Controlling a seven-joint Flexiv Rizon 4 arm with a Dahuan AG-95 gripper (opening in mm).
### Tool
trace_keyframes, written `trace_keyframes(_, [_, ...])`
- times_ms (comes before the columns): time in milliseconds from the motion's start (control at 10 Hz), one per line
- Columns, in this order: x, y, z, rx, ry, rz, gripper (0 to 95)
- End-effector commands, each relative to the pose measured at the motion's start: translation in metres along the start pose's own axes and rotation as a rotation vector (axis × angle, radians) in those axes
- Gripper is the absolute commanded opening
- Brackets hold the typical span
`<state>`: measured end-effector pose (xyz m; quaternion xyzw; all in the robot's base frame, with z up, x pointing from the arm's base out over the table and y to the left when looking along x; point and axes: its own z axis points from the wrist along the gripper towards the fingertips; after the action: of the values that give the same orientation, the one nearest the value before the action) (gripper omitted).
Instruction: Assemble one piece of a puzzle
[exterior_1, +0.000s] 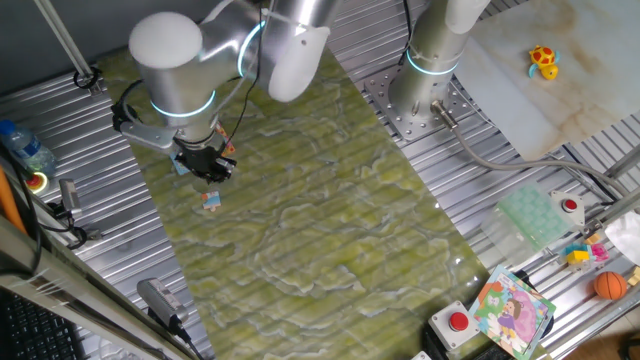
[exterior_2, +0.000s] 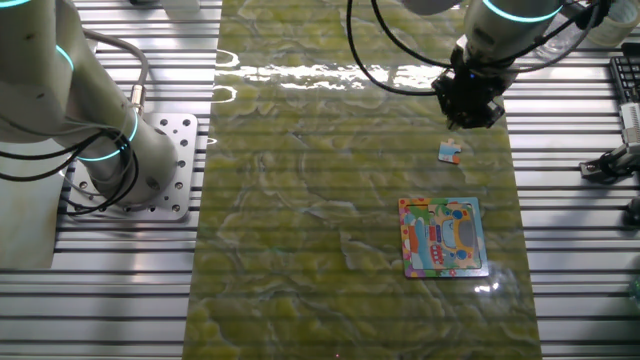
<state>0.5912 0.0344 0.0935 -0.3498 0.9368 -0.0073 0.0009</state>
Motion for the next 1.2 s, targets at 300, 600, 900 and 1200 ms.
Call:
trace_keyframes(300, [0.018,-0.004,0.034,-0.067,-0.046,-0.088,38.0])
trace_keyframes(600, [0.014,-0.006,0.035,-0.059,-0.054,-0.162,38.0])
trace_keyframes(900, [0.008,-0.012,0.040,-0.048,-0.043,-0.197,38.0])
trace_keyframes(1200, [0.001,-0.027,0.049,-0.043,-0.048,-0.231,38.0])
